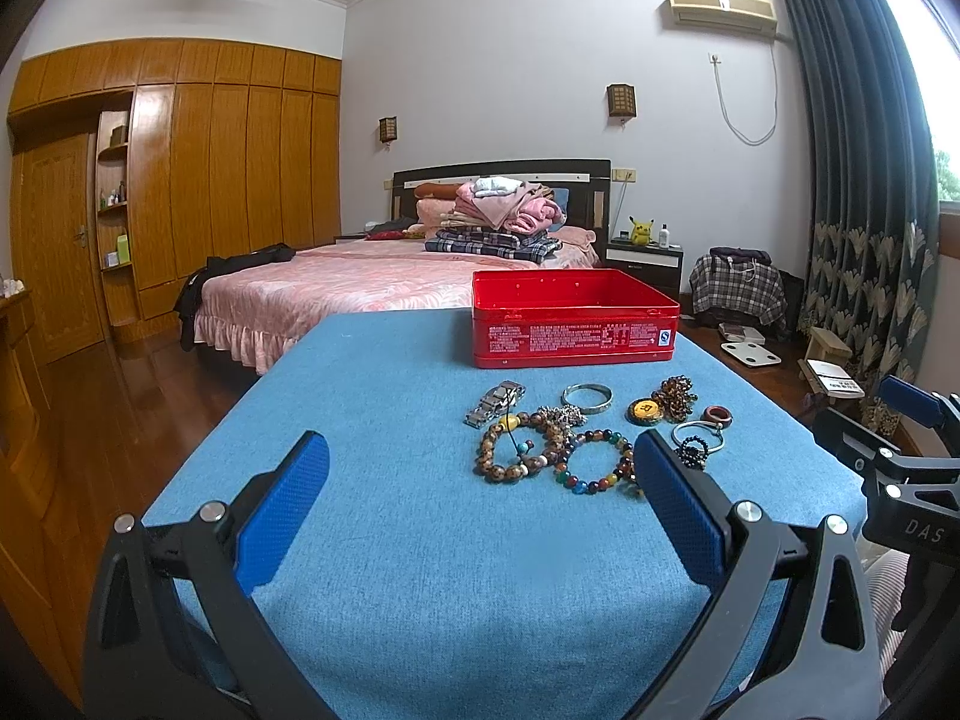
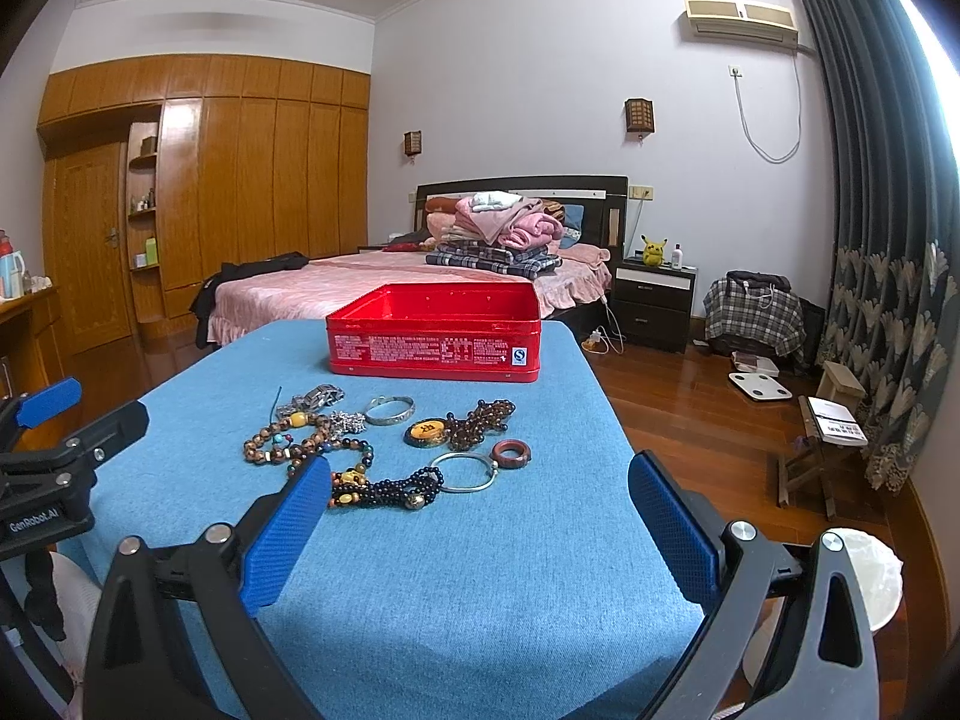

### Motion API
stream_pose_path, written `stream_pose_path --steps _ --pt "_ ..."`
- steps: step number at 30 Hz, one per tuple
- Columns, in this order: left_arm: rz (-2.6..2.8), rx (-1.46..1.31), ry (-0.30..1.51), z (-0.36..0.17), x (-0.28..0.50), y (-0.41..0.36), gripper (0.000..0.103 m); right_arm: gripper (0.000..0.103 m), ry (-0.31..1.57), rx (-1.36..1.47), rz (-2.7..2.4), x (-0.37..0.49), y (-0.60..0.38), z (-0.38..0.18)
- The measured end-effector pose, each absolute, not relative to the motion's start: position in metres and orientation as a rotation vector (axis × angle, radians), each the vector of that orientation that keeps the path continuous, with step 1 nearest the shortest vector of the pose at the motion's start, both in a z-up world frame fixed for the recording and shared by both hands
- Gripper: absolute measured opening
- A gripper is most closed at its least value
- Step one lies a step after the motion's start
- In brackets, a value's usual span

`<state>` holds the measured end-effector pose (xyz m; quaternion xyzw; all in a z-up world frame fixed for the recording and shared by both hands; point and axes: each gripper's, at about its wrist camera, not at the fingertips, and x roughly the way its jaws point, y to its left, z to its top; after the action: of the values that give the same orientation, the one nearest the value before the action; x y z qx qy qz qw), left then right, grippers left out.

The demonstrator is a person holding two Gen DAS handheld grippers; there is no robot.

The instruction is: Organize jewelry

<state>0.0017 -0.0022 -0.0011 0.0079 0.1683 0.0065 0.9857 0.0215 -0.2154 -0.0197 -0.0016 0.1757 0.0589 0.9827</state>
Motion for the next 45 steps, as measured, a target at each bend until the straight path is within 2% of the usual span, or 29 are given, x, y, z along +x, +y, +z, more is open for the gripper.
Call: stream_pose_path --steps 45 --pt "0.015 0.019 0.351 -0.010 0.004 -0.004 0.098 0.097 0.367 0.001 0.116 0.020 -0.223 -0.030"
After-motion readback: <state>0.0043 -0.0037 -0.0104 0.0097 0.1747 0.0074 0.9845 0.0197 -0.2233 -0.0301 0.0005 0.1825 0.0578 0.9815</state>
